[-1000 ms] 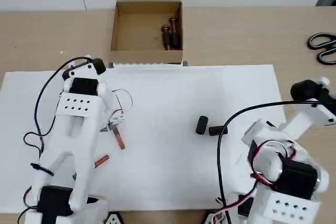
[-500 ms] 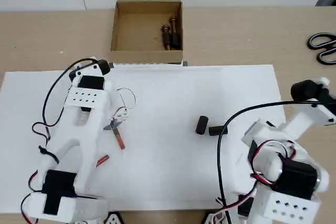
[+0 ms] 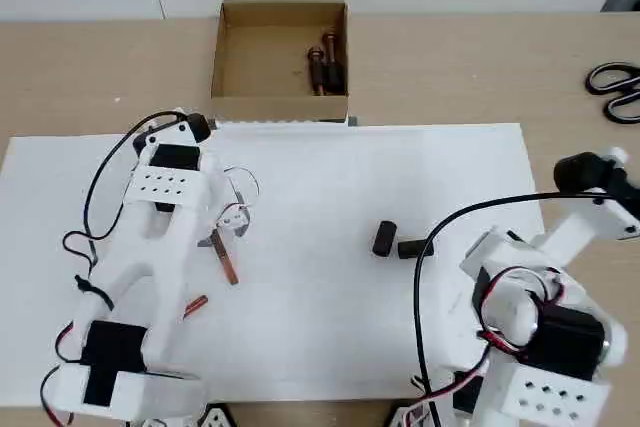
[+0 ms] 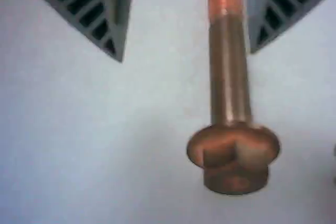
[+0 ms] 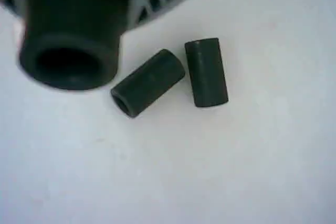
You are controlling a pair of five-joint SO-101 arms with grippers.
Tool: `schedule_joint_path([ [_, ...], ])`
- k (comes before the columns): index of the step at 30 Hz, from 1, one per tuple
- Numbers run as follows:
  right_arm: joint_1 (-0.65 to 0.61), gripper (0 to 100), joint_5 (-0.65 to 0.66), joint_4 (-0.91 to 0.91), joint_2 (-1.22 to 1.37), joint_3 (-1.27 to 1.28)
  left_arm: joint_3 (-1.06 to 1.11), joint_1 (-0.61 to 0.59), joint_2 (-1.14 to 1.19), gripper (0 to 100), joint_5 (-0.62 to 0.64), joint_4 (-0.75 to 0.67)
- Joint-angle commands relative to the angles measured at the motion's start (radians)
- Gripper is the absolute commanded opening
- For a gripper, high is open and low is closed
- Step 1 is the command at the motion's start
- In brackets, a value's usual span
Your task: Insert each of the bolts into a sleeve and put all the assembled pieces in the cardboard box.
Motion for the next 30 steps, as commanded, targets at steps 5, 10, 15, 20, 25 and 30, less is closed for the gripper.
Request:
schedule_joint_path([
  [5,0.012,0.3,0.005,0.005,-0.010,-0.003,-0.001,-0.058,-0.005,15,-0.044,-0.087],
  [10,0.012,0.3,0.005,0.004,-0.010,-0.003,0.036,-0.064,-0.005,15,-0.051,-0.123],
  [15,0.012,0.3,0.005,0.002,-0.010,-0.003,0.076,-0.063,-0.005,15,-0.051,-0.133],
  [20,0.012,0.3,0.005,0.001,-0.010,-0.003,0.117,-0.063,-0.005,15,-0.051,-0.146],
  [25,0.012,0.3,0.005,0.002,-0.010,-0.003,0.174,-0.064,-0.005,15,-0.051,-0.236],
  [30,0.012,0.3,0.005,0.004,-0.010,-0.003,0.174,-0.064,-0.005,15,-0.051,-0.275],
])
